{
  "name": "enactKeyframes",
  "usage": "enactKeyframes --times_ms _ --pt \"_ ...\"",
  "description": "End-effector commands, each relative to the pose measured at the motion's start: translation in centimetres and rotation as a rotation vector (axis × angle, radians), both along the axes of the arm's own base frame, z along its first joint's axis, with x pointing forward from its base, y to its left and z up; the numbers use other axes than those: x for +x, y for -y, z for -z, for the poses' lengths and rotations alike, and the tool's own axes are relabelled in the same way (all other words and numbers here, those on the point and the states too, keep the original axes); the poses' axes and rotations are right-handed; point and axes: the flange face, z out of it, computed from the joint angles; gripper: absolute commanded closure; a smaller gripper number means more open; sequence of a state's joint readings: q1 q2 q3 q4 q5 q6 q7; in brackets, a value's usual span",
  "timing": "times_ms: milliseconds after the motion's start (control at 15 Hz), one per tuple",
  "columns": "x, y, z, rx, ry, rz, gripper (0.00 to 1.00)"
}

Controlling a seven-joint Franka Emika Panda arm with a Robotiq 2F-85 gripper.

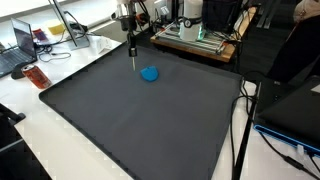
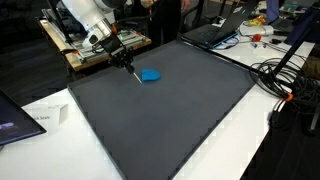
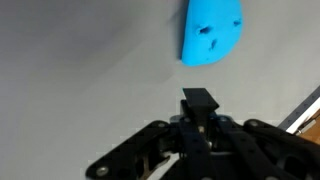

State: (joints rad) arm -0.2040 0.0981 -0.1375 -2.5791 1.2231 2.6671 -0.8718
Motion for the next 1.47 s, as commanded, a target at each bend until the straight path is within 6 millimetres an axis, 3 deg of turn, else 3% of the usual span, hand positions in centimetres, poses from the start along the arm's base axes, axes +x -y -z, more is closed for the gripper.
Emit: enactKeyframes --times_ms 0,467,733,800,1067,1400 --pt "-2.2 -1.5 -1.5 -0.048 0.063 0.002 0.97" --pt "-4.6 -3.2 -3.5 -0.12 0.129 0.037 0.97" --pt "-5.5 -5.2 -4.8 -0.169 0.148 0.064 0.97" --pt "-4.1 -5.4 -4.8 -0.183 0.154 0.07 0.97" --pt "-4.7 -7.7 -6.1 -0.263 0.164 0.084 0.97" --pt "-4.5 -12.1 -6.0 -0.385 0.122 0.05 0.97"
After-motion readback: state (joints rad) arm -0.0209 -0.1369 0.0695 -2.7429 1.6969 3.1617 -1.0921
